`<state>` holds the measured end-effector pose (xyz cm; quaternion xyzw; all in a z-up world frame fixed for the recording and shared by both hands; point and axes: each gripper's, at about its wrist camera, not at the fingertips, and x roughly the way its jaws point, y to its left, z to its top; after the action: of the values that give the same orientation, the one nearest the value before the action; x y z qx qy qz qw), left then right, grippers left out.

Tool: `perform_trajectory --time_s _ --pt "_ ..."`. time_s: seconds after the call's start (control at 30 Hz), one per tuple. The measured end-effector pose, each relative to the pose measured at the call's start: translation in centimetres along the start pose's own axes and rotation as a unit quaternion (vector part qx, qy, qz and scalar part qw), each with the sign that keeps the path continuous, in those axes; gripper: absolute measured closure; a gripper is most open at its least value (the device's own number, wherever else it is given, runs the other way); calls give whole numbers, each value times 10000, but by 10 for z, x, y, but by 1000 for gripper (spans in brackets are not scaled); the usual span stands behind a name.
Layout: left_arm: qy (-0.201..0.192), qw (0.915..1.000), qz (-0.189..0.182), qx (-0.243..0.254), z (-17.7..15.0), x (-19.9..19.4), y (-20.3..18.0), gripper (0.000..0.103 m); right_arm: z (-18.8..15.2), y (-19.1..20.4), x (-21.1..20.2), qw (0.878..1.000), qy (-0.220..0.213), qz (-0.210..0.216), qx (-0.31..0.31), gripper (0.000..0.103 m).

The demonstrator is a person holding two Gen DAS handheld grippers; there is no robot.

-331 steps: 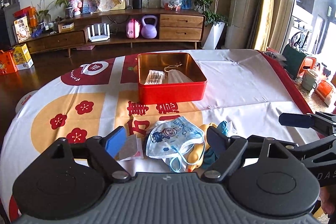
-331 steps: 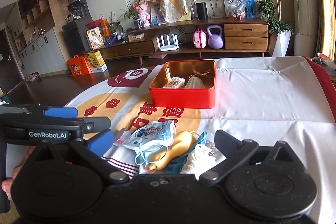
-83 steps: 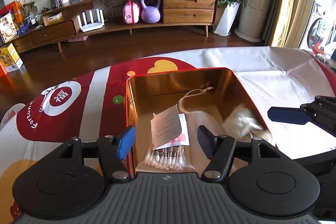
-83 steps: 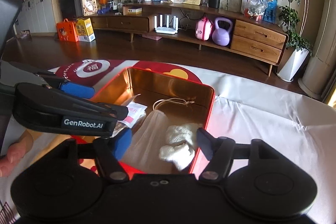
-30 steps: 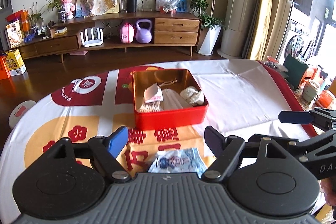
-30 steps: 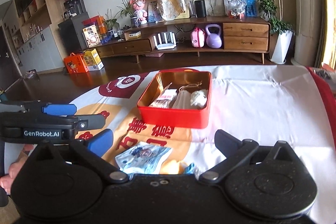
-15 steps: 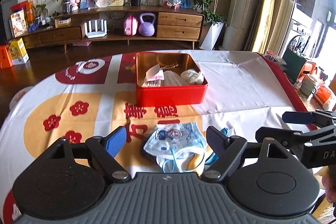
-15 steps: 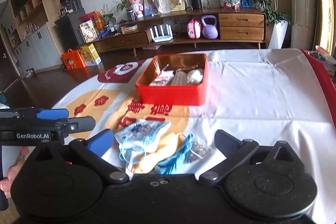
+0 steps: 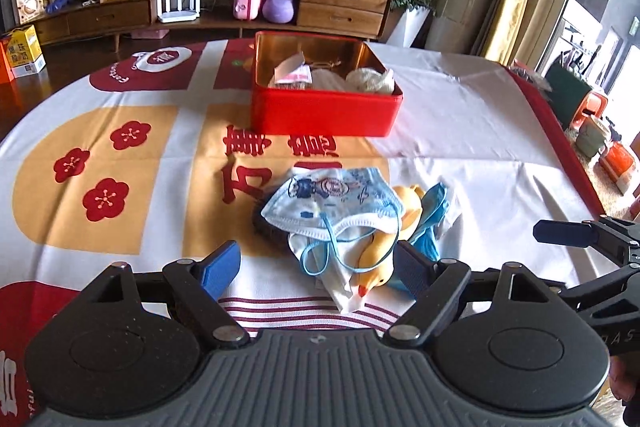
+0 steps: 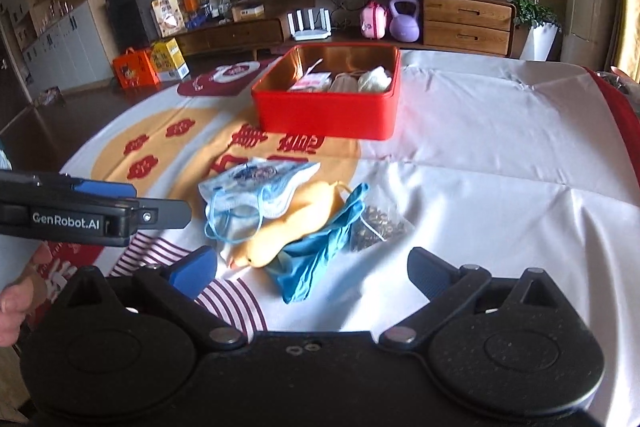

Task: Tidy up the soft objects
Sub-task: 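Move both grippers back toward the pile of soft items, then grasp the face mask with the left gripper while the right gripper grasps the blue glove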

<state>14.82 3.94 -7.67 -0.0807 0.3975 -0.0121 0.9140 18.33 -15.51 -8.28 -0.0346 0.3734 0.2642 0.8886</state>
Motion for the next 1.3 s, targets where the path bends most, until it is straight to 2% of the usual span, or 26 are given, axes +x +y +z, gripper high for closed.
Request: perform_trajectory --time_s 0.33,0.47,0.73,1.03,1.1,1.3 --pt "130 9999 -112 -25 6 29 0 20 -5 -1 28 9996 236 76 -134 19" --pt "263 9995 -99 110 11 44 0 20 -6 -2 36 9993 302 126 -158 24" --pt "341 9988 -323 105 16 64 7 20 -3 -2 49 9988 389 208 -222 30" --pt "368 9986 -368 15 20 77 17 20 -2 -3 60 9986 444 185 -216 40" --pt "354 9985 -409 42 20 78 17 20 -2 -3 63 9985 485 158 -220 47" --pt "276 9985 -477 -20 20 79 19 26 -3 0 67 9984 505 96 -221 56"
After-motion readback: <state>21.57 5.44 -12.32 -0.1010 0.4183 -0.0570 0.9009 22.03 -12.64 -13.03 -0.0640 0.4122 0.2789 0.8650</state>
